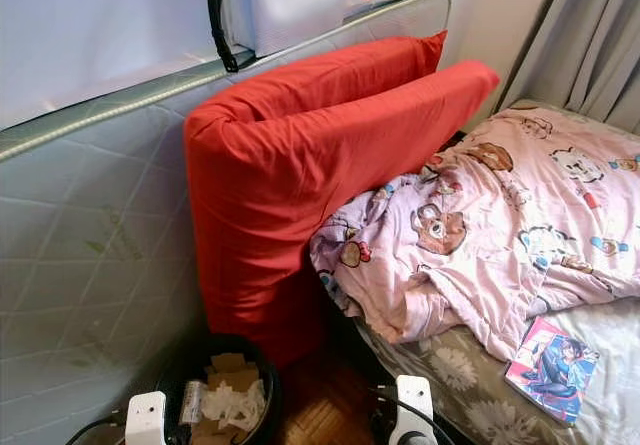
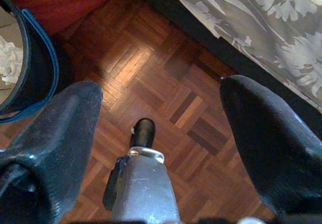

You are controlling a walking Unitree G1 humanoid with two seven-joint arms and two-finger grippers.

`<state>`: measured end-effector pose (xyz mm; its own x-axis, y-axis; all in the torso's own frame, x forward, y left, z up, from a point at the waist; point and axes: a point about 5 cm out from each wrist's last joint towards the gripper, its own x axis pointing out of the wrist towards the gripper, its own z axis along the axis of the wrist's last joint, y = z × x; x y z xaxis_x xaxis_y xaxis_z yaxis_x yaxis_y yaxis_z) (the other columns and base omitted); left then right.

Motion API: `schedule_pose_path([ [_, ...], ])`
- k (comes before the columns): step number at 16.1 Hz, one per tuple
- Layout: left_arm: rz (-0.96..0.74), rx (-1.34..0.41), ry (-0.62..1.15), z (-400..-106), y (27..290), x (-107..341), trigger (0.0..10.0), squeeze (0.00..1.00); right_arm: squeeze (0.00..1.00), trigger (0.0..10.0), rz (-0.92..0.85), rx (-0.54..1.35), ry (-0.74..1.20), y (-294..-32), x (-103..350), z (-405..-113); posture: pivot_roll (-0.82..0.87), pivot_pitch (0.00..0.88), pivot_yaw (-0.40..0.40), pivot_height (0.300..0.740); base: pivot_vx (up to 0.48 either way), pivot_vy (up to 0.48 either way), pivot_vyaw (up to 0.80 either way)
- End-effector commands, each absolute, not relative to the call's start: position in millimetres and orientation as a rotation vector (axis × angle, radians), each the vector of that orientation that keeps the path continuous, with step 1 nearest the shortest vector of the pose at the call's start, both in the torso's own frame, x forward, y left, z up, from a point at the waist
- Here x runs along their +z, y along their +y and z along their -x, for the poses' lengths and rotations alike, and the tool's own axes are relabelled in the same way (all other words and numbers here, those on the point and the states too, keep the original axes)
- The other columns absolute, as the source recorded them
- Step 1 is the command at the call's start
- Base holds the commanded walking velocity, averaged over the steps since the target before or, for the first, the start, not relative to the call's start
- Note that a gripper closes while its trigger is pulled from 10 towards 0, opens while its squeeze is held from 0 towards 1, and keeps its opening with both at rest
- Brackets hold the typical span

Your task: Clean up the room

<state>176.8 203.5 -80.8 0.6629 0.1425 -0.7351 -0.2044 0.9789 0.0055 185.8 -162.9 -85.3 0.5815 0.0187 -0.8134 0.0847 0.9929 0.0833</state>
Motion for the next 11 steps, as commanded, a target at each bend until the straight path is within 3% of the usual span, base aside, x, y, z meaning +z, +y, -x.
schedule_pose_path([
  [1,0.08,0.192,0.829,-175.9,200.6,-81.8,10.0,0.0,0.0,10.0,-0.119,-0.047,0.946,-163.9,-84.2,-188.0,0.09,0.024,-0.062,0.74,0.0,-0.24,0.0],
  [8,0.058,0.183,0.82,-178.5,211.9,-78.5,10.0,0.0,0.0,10.0,-0.162,-0.069,0.931,-157.1,-83.8,-189.2,0.08,0.031,-0.026,0.74,0.0,0.0,0.0],
  [11,0.046,0.177,0.813,-181.5,212.6,-76.9,10.0,0.0,0.0,10.0,-0.165,-0.081,0.932,-156.1,-83.9,-189.1,0.08,0.032,-0.019,0.74,0.0,-0.16,-0.66],
])
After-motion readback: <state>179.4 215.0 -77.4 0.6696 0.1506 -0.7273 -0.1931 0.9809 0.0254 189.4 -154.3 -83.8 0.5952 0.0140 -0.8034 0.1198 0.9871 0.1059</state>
